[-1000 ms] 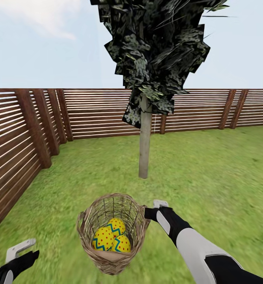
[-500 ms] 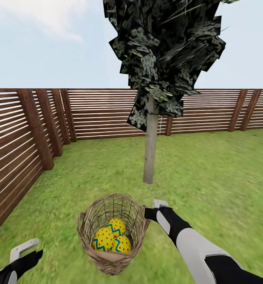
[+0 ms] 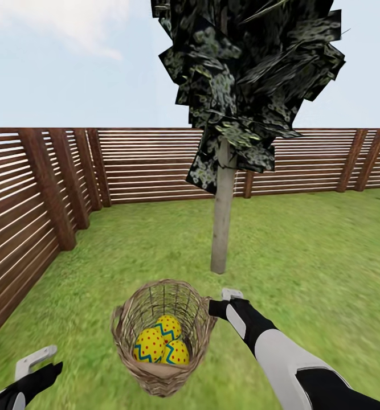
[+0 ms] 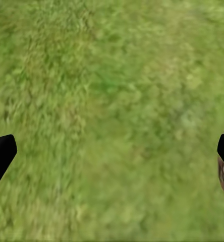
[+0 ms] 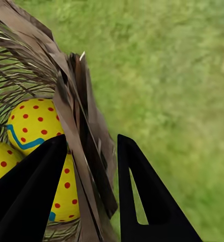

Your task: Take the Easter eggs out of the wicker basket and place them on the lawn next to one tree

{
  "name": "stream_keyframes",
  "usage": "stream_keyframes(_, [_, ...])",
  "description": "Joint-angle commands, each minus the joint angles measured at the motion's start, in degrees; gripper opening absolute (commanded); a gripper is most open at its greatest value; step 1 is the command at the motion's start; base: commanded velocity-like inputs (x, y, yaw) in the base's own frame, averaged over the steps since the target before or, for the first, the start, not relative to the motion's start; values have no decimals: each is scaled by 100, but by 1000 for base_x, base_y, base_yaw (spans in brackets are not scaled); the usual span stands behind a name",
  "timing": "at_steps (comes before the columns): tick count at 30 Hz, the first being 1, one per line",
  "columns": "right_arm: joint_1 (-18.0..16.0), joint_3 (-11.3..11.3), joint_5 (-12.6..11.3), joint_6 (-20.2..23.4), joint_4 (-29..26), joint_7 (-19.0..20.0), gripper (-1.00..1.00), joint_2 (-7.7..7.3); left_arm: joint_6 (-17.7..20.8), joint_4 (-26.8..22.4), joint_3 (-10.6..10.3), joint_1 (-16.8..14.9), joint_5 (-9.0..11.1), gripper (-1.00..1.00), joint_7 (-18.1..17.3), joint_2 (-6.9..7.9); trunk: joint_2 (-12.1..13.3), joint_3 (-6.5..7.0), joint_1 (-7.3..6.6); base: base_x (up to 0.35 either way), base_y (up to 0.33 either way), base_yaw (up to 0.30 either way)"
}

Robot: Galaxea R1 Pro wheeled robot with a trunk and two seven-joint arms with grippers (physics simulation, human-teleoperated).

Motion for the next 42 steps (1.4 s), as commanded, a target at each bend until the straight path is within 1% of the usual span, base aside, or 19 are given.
stream_keyframes(1, [-4, -22, -94, 26, -16, -22, -100, 2, 31, 2, 7, -4, 48, 100, -4, 0, -5, -7, 4, 337, 121, 0])
stream_keyframes(25, [-4, -22, -94, 18, -8, 44, -100, 2, 40, 67, 7, 13, 41, 100, -25, 0, -5, -7, 4, 315, 174, 0])
stream_keyframes(35, [-4, -22, -94, 18, -8, 44, -100, 2, 40, 62, 7, 43, 50, 100, -26, 0, -5, -6, 4, 296, 203, -48])
stream_keyframes(42, [-4, -22, -94, 18, -3, 44, -100, 2, 40, 66, 7, 49, 52, 100, -26, 0, -5, 15, 4, 296, 203, -192])
